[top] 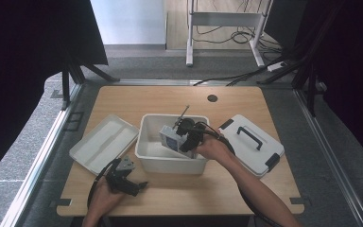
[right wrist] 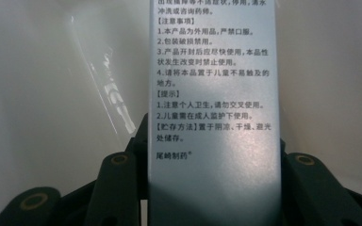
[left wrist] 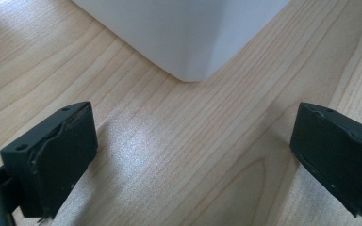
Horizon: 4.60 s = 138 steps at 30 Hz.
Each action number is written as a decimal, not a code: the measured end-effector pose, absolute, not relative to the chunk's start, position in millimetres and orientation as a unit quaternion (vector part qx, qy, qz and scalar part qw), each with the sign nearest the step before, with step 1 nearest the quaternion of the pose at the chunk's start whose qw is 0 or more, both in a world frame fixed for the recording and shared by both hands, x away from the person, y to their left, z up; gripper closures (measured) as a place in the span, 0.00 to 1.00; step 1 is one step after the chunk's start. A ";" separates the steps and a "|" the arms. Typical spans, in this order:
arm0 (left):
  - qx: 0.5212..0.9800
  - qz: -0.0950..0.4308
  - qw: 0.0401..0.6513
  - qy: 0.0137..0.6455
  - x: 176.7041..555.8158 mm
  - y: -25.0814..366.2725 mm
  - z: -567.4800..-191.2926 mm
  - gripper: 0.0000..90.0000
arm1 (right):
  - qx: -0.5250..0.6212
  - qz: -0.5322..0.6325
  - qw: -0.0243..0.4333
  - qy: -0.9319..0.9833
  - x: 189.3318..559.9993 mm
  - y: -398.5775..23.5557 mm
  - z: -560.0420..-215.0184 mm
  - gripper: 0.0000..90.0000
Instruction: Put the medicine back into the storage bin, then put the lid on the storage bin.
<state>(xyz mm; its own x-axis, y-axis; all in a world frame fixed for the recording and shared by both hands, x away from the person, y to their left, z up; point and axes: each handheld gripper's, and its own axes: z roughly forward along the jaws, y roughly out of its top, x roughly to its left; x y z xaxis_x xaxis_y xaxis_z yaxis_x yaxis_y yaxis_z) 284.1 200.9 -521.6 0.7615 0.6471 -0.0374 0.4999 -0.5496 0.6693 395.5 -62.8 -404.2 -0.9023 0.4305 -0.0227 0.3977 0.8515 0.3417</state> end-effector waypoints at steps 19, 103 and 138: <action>0.875 0.108 0.341 0.327 283.9 201.4 -521.4 0.02 | 0.228 0.182 0.040 0.956 398.4 -65.2 -402.5 0.44; 0.874 0.111 0.333 0.336 282.1 201.0 -514.6 0.00 | 0.306 0.353 0.121 0.876 313.2 -209.1 -519.5 0.00; 0.872 0.130 0.261 0.393 343.8 281.7 -448.2 0.15 | 0.307 0.353 0.121 0.876 313.2 -209.1 -519.5 0.00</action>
<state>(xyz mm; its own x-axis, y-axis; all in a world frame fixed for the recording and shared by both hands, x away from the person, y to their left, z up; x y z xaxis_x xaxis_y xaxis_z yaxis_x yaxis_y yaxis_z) 343.8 281.7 -448.2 0.6578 0.7529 0.0214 0.6171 -0.5551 0.5577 313.2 -209.1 -519.5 -0.7827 0.6224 0.0045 0.4514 0.5626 0.6926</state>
